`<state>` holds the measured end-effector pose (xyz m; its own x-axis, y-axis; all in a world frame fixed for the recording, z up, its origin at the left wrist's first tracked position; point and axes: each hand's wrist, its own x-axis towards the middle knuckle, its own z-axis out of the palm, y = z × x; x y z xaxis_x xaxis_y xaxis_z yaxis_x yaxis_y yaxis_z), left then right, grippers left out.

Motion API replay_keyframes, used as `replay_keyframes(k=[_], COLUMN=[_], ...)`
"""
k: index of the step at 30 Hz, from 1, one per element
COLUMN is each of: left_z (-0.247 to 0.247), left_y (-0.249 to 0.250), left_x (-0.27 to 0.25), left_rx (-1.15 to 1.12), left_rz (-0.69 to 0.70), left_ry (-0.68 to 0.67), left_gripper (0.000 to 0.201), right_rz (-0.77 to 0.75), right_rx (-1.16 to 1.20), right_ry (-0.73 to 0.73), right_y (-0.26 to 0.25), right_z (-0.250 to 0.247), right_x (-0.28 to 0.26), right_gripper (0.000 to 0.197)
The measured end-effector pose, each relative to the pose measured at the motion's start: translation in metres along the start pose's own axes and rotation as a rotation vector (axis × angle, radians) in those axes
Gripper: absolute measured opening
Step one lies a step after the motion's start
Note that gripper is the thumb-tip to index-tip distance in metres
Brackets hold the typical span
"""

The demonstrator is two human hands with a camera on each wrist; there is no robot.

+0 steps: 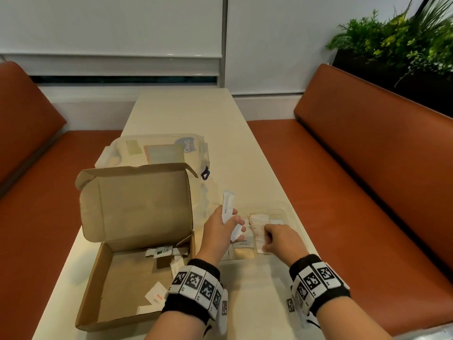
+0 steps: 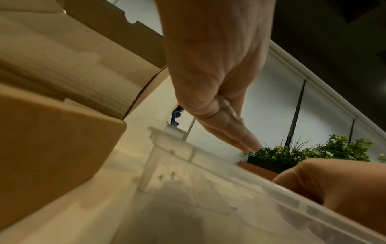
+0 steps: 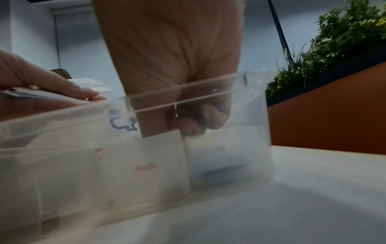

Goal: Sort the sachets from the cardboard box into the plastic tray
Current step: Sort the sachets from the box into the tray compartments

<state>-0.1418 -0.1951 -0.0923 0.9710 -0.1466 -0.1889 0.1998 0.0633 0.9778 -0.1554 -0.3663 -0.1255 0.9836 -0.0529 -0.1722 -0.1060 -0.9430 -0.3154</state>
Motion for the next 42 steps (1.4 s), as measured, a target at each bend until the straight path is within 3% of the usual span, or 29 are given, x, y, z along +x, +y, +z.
replay_keyframes(k=[5, 10, 14, 16, 19, 23, 28, 30, 33, 35, 42], left_z=[0.0, -0.001, -0.002, -0.001, 0.001, 0.001, -0.007, -0.009, -0.009, -0.008, -0.008], left_y=[0.0, 0.0, 0.001, 0.003, 0.004, 0.005, 0.006, 0.007, 0.008, 0.009, 0.012], left_x=[-0.002, -0.004, -0.007, -0.009, -0.011, -0.011, -0.006, -0.005, -0.007, -0.006, -0.004], left_rx=[0.013, -0.064, -0.094, -0.096, -0.097, -0.157, -0.217, -0.196, -0.197, -0.224, -0.313], left_rz=[-0.014, -0.063, -0.095, -0.107, -0.112, -0.121, -0.13, -0.12, -0.115, -0.127, -0.117], left_ry=[-0.01, -0.107, -0.203, -0.254, -0.313, -0.247, -0.017, 0.005, 0.003, 0.016, 0.02], left_gripper=[0.012, 0.013, 0.017, 0.021, 0.026, 0.023, 0.015, 0.015, 0.017, 0.017, 0.017], right_rz=[0.049, 0.042, -0.016, -0.03, -0.05, -0.05, 0.032, 0.028, -0.034, -0.087, -0.218], right_rx=[0.038, 0.099, 0.521, 0.758, 0.923, 1.021, 1.277, 1.299, 1.265, 1.209, 1.0], right_ry=[0.018, 0.05, 0.266, 0.209, 0.101, 0.124, 0.25, 0.271, 0.282, 0.277, 0.14], right_y=[0.001, 0.0, -0.014, -0.025, -0.036, -0.04, -0.043, -0.044, -0.047, -0.048, -0.042], right_z=[0.002, -0.003, -0.02, -0.032, -0.043, -0.046, -0.053, -0.054, -0.055, -0.056, -0.061], right_x=[0.002, -0.002, -0.005, -0.004, -0.004, 0.0, 0.005, 0.007, 0.008, 0.007, -0.004], right_gripper=[0.034, 0.032, 0.017, 0.02, 0.013, 0.011, 0.011, 0.003, 0.014, 0.01, 0.013])
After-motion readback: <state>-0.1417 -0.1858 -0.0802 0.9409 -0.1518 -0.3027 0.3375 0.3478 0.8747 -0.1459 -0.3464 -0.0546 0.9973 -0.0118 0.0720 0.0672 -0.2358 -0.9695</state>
